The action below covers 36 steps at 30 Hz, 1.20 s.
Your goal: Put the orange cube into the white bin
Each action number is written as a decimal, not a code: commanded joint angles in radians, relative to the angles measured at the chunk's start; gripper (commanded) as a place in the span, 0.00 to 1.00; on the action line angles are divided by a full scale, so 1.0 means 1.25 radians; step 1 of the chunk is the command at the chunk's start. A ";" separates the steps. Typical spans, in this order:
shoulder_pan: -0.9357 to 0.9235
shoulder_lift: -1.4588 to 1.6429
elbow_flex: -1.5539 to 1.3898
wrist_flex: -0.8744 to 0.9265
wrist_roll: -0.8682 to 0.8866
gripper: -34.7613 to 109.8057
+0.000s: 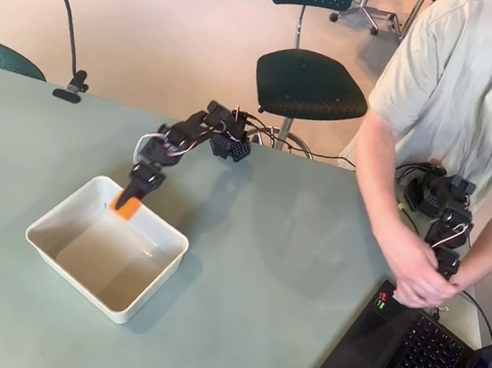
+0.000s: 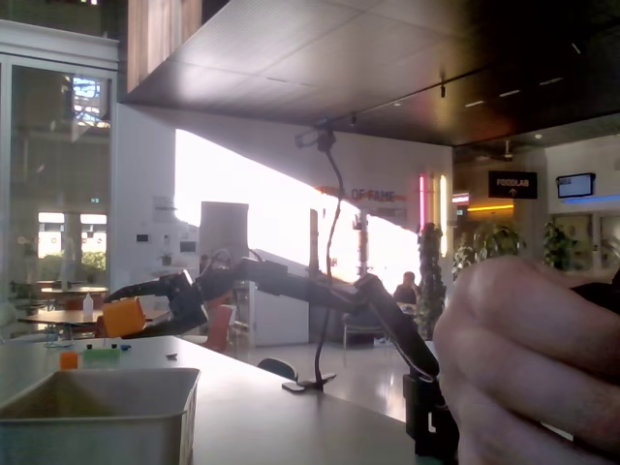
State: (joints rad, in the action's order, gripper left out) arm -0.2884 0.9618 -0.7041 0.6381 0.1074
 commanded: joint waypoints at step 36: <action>0.207 0.692 -0.201 0.860 0.021 0.70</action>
State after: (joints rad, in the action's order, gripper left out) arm -0.0522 1.7487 -0.8590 1.7043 0.1289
